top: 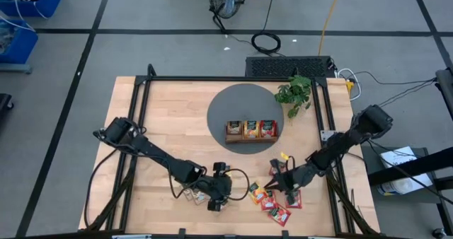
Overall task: Pick & Place Tea
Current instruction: Put the yellow tea bag into the middle section of the wooden organizer
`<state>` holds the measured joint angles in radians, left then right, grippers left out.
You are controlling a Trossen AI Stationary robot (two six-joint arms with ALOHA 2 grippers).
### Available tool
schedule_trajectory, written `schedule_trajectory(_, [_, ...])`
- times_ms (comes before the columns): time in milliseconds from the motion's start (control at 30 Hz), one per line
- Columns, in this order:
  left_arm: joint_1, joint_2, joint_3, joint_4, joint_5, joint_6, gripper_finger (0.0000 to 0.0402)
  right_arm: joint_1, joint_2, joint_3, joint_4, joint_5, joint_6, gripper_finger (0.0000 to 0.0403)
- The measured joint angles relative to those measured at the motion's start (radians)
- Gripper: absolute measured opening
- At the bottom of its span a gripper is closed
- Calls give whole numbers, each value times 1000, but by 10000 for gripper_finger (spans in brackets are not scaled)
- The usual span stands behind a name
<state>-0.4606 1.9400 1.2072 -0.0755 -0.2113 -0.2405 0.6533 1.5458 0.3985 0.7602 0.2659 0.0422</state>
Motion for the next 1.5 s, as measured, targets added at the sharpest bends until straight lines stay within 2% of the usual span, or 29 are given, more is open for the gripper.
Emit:
schedule_trajectory(200, [1,0,0,-51,-17,-28,161,-6,5,56,1,-1,-35,3])
schedule_trajectory(333, [24,-18,-1,-194,-124,-178,161,-35,18,100,0,22,16,1])
schedule_trajectory(467, [51,-49,-1,-269,-145,-214,161,-89,104,179,-33,-11,0,1])
schedule_trajectory(567, [54,-60,-14,-280,-102,-207,161,-139,200,264,-78,-37,-13,1])
schedule_trajectory(667, [55,-82,-42,-262,-77,-176,161,-189,289,335,-95,-45,-26,0])
schedule_trajectory(800, [56,-132,-98,-236,-66,-185,161,-230,348,399,-90,-114,-53,0])
schedule_trajectory(1067, [60,-216,-262,-5,-11,-189,161,-262,413,470,-87,-171,-70,0])
schedule_trajectory(1133, [66,-216,-272,51,-6,-190,161,-263,435,484,-88,-166,-72,0])
schedule_trajectory(1500, [75,-211,-280,51,-13,-204,161,-294,465,497,-169,-147,-46,0])
